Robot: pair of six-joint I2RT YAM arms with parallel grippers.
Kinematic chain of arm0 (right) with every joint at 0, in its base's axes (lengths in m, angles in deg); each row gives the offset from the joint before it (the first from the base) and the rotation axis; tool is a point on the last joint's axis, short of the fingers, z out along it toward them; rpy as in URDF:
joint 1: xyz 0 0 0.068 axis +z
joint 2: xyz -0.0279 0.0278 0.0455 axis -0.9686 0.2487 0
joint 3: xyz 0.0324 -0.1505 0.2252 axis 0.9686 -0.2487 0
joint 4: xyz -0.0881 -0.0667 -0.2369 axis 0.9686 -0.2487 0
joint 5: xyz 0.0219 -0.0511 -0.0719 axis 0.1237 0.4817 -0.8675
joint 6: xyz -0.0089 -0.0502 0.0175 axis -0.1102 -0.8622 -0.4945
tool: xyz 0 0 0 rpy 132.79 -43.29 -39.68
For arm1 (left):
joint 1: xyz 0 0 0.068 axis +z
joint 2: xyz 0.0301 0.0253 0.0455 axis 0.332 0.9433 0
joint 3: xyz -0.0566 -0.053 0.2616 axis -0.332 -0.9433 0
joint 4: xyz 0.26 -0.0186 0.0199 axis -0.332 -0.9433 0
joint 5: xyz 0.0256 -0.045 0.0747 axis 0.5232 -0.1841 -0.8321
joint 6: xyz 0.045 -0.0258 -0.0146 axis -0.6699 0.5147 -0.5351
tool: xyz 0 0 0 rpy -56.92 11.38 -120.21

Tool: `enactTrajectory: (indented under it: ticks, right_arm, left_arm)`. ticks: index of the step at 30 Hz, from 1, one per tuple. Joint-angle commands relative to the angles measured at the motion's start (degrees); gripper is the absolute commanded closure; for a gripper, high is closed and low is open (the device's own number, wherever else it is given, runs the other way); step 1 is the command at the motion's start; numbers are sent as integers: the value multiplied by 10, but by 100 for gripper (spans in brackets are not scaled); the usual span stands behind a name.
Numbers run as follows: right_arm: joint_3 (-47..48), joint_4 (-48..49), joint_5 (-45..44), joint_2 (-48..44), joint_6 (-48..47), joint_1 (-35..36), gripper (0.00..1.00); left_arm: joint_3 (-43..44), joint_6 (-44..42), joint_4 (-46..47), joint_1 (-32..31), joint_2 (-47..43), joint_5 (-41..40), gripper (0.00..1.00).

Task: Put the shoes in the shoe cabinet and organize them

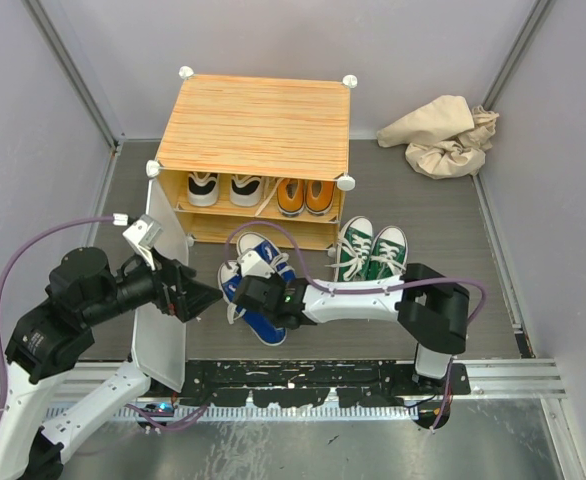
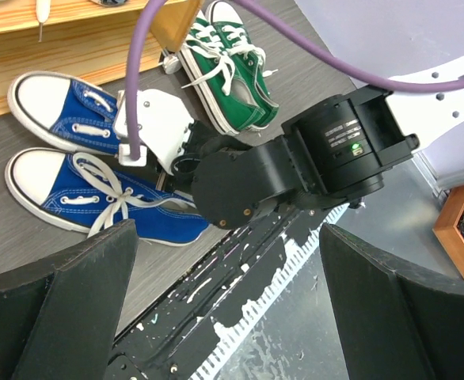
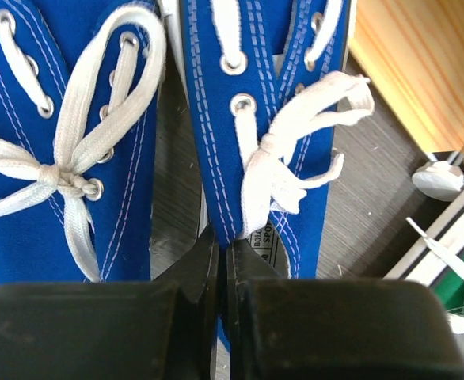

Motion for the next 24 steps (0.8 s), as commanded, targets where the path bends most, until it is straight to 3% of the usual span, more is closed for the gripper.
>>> enactTrajectory:
  ticks: [1, 8, 9, 12, 13, 24]
  right_arm:
    - [44, -2, -36, 13, 30, -1, 92]
    - [39, -16, -11, 33, 85, -24, 90]
    - [42, -18, -4, 37, 84, -24, 86]
    - [52, -28, 24, 36, 83, -24, 53]
    - [52, -32, 31, 32, 83, -24, 48]
    - [-6, -14, 167, -111, 61, -24, 13]
  left_arm:
    - [-1, -13, 3, -1, -9, -7, 2]
    - [-2, -11, 4, -1, -11, -6, 2]
    - [-1, -11, 2, -1, -11, -6, 2]
    - [1, -11, -1, -1, -12, -6, 2]
    - [1, -12, -2, -1, -13, -6, 2]
    - [-1, -10, 0, -1, -15, -4, 2]
